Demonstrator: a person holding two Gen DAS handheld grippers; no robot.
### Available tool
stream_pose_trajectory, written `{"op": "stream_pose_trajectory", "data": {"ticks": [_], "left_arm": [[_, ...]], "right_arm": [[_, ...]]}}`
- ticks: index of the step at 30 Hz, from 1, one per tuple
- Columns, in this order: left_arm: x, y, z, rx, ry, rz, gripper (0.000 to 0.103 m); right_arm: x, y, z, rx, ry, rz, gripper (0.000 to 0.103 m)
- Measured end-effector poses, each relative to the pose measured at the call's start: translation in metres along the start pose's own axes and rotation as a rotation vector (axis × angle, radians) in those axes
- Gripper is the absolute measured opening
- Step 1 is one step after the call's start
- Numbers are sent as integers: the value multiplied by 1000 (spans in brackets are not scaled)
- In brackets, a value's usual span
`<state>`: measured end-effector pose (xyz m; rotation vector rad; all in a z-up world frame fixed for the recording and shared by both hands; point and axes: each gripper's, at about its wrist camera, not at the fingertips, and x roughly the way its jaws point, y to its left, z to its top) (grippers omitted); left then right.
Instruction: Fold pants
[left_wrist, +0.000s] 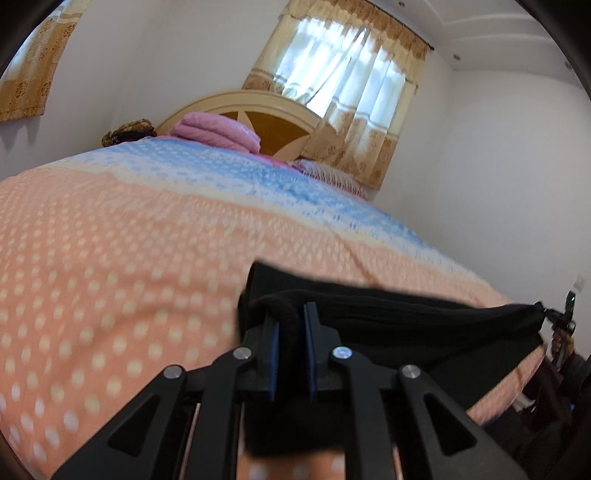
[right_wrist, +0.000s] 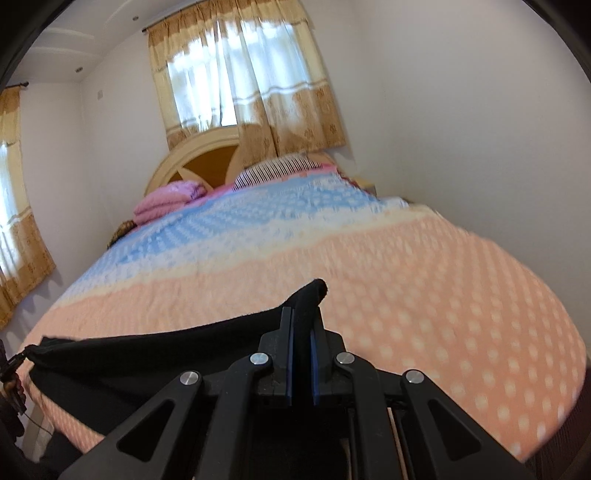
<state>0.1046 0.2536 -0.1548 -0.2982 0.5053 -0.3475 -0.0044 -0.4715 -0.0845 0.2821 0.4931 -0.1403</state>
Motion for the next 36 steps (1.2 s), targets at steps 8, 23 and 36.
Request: {"op": "stream_pose_trajectory", "data": {"ticks": [8,23,36], "left_arm": [[-12,17,-17,-23,21,67,54],[-44,3,-4,13,-13,96,69],[19,-23,6,-1,133,16,24]], "right_arm": [[-9,-16,-28,-1,77,-53,37],[-53,107,-14,-218,-5,-42,49],[51,365,-130,-850,236,279,49]]}}
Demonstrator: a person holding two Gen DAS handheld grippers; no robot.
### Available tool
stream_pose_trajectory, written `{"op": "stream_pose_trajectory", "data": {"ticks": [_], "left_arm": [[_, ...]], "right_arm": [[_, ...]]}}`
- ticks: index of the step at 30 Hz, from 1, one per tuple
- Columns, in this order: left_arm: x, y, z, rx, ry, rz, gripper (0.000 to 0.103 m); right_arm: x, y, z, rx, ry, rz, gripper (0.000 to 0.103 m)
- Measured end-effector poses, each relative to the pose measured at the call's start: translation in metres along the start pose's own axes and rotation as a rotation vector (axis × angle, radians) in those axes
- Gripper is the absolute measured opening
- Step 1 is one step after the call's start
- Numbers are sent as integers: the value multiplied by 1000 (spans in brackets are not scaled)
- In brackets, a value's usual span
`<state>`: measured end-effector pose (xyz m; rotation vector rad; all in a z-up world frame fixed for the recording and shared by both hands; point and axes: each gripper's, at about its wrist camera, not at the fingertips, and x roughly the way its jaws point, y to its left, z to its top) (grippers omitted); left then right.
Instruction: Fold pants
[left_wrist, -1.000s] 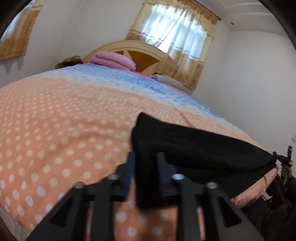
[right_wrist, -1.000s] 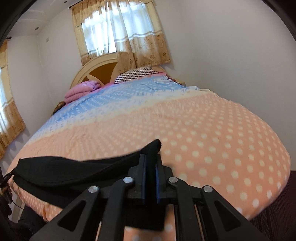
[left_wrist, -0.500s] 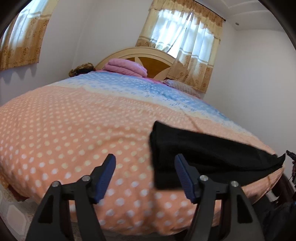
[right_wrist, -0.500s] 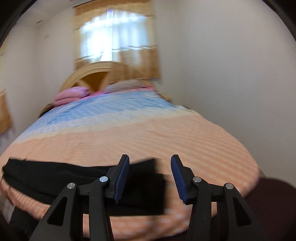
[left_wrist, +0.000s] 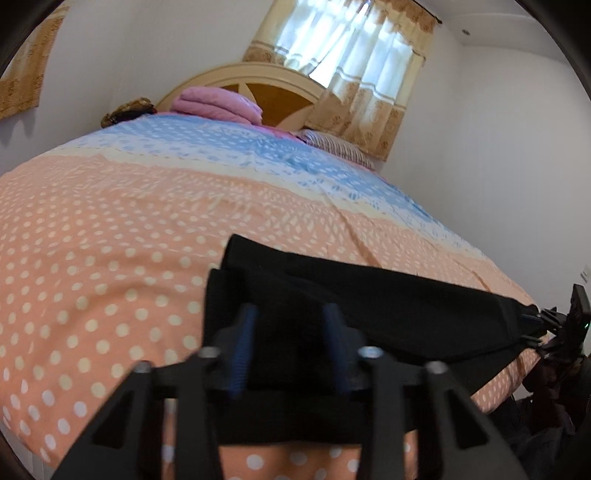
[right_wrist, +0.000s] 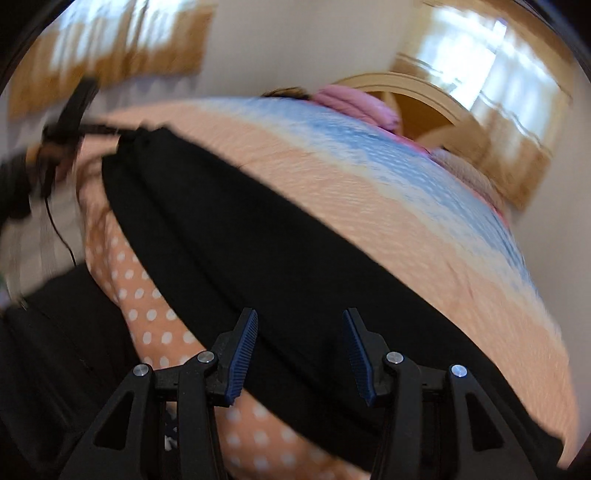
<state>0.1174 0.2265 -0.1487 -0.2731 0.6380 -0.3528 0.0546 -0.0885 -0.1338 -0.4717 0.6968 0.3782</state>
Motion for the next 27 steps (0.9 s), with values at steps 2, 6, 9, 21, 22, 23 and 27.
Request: {"op": "stream_pose_trajectory", "data": {"ticks": [2,6,9,21,22,23,27], "left_arm": [[3,-1,0,18,19,1,14],[-4,-4,2,44,-4,-20,9],[-19,-4,6,50,-57,-53,9],[-62,28,-38,-34,-114,-119,9],[-61,33,-44,-46,-103,-109,9],[-59,36,-47,-55,-93,-95,9],[-54,43,-51,-81,-75,-72,16]], "right_arm": [[17,13,2,-46,25,1,49],[21,18,3,-85,43,-16,16],[8,11,4,-69,36,-15,5],[-13,36,-22,-108,55,61,3],[-9,39,-25,-124,74,58,3],[-5,39,-27,-135,82,56,3],[-6,34,-25,-123,103,62,16]]}}
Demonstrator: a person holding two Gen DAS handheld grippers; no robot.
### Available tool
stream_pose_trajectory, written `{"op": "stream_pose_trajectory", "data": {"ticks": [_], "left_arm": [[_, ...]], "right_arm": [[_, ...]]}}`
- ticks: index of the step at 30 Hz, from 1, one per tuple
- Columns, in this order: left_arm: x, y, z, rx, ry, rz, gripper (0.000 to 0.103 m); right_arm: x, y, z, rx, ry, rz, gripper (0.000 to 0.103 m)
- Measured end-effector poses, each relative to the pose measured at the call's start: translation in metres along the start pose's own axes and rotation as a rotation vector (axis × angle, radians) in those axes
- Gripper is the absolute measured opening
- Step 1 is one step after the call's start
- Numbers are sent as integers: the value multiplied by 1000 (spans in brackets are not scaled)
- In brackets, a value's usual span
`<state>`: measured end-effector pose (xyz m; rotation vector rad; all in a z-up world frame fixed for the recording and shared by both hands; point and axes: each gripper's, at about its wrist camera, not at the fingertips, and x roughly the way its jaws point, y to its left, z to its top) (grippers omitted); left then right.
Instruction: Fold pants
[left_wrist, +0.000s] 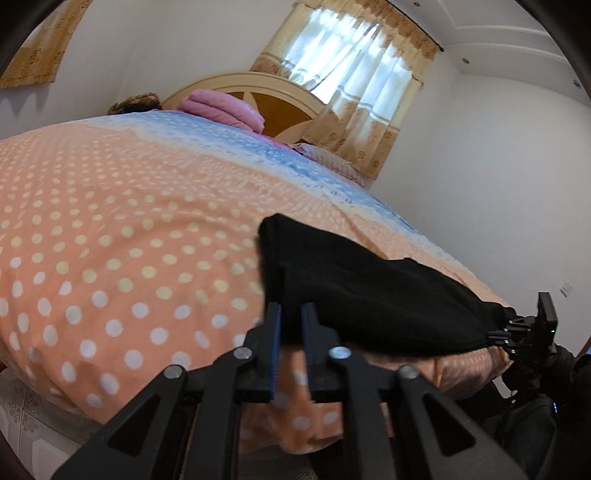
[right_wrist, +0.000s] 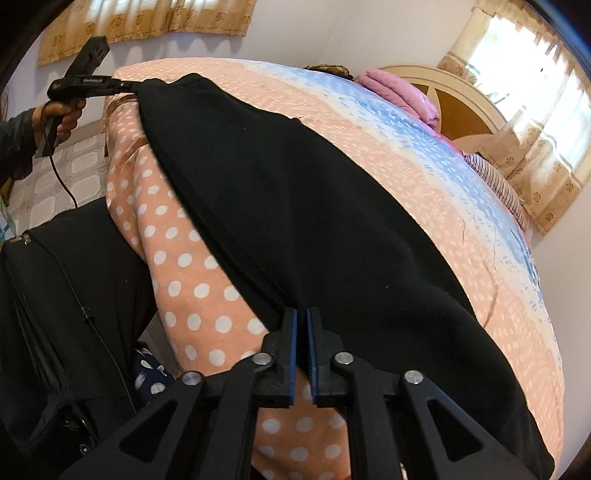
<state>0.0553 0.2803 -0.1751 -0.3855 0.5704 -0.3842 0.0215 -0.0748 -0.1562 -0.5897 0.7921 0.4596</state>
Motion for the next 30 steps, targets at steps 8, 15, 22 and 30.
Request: {"op": "stream_pose_trajectory", "data": {"ticks": [8,15,22,30], "left_arm": [[-32,-9,17,62,-78,136,61],[-42,-45,39,120,-181,181,78],[18,-85,45,179,-105,114,82],[60,-80,30,172,-9,162,83]], "right_arm": [[-27,-34,-19,140,2,-45,57],[-105,-128,-87,496,-52,-201,57],[-170,-240,-192,971,-65,-427,57],[-140,-278,-237,1110,-56,-220,14]]}}
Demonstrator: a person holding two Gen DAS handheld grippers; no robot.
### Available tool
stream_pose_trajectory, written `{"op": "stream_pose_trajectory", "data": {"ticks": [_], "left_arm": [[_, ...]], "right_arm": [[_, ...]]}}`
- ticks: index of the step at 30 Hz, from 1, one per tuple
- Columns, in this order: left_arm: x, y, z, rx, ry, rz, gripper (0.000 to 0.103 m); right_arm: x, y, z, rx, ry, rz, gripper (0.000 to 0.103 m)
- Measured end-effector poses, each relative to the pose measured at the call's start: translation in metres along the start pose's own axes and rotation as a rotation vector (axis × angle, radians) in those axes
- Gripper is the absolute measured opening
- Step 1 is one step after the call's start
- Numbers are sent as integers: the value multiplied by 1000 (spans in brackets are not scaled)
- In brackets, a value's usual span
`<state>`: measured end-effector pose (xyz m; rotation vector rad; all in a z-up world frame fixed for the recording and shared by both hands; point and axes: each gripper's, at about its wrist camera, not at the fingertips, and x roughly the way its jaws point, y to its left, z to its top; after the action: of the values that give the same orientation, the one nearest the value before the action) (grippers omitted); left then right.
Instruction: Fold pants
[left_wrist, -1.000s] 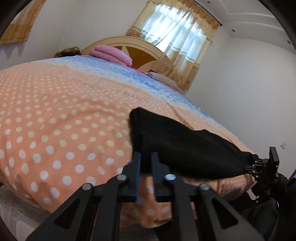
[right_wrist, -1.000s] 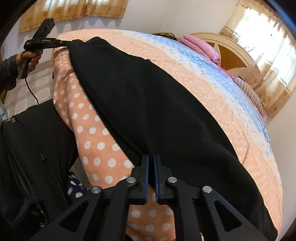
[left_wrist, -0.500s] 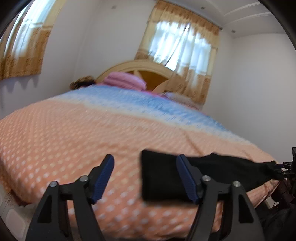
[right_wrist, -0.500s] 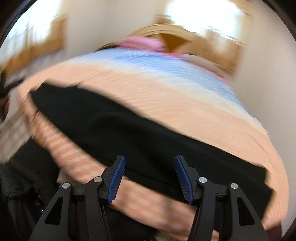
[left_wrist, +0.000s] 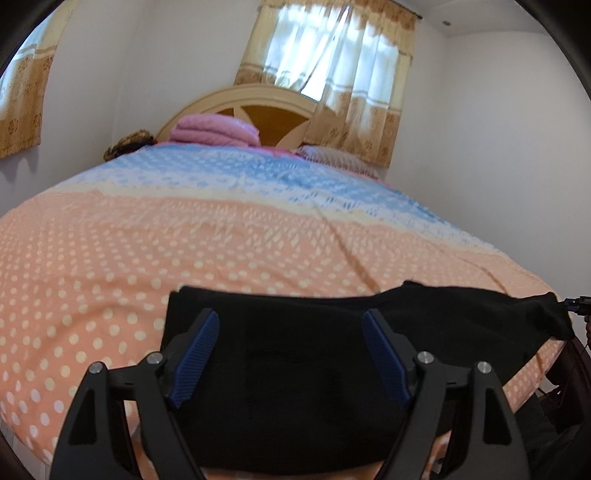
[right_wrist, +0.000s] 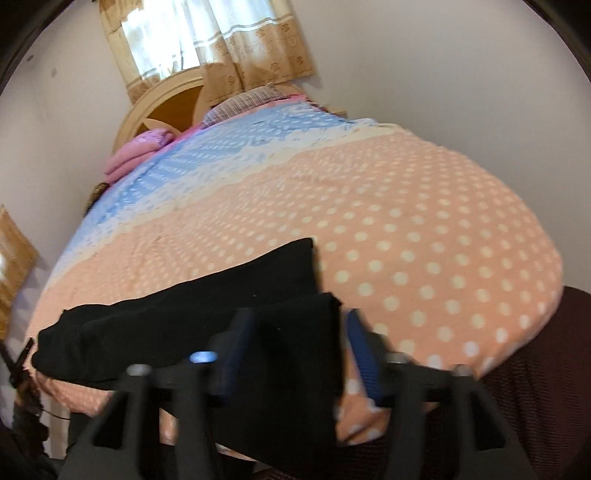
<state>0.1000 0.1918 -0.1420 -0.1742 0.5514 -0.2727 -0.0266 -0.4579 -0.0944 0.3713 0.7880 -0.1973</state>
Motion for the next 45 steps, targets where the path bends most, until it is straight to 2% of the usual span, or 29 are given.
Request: {"op": "stream_pose_trajectory", "data": {"ticks": [1,4,9,12,14,16,17,18,20,22,24,26,29,31,36,40,43,45], "left_arm": [[3,2,-2,-6,11,5,83],[11,7,-7,-11,40,28,83],[15,3,-8,6,41,56,86],[17,-1,-10,21,37,72,88],[17,-3,-12,36,33,82,88],[17,-4,-13,45,30,86,88],[16,-4,-13,44,31,86,88],[14,-5,-13,45,32,86,88],[8,-9,-11,47,31,86,88],[-3,-17,-9,58,14,68,88],[-11,-34,-7,99,-6,54,88],[-15,-50,-6,135,-13,28,88],[-9,-80,-9,155,15,-53,89],[-3,-100,-13,181,34,-93,92],[13,-133,-29,228,91,-136,92],[23,-129,-38,185,126,-132,92],[26,-120,-42,150,139,-130,92],[25,-117,-43,137,137,-132,92]], "right_arm": [[0,4,0,-16,-6,-14,7],[-4,15,8,-53,-43,-48,5],[-12,12,39,-70,-130,-106,4],[1,12,48,-70,-108,-144,4],[24,12,47,-108,-46,-200,5],[42,9,42,-130,-11,-265,10],[42,8,39,-138,-25,-305,23],[38,7,36,-139,-42,-323,41],[21,10,27,-113,-81,-291,50],[2,24,15,-116,-113,-248,50],[-8,58,-3,-209,-119,-191,50],[-8,99,-26,-335,-88,-108,50],[13,157,-60,-535,-17,-35,50],[27,181,-77,-615,14,-1,50],[49,220,-99,-747,21,15,50],[64,235,-110,-858,20,-35,50],[68,242,-117,-903,12,-33,34],[64,247,-117,-901,14,-25,15]]}}
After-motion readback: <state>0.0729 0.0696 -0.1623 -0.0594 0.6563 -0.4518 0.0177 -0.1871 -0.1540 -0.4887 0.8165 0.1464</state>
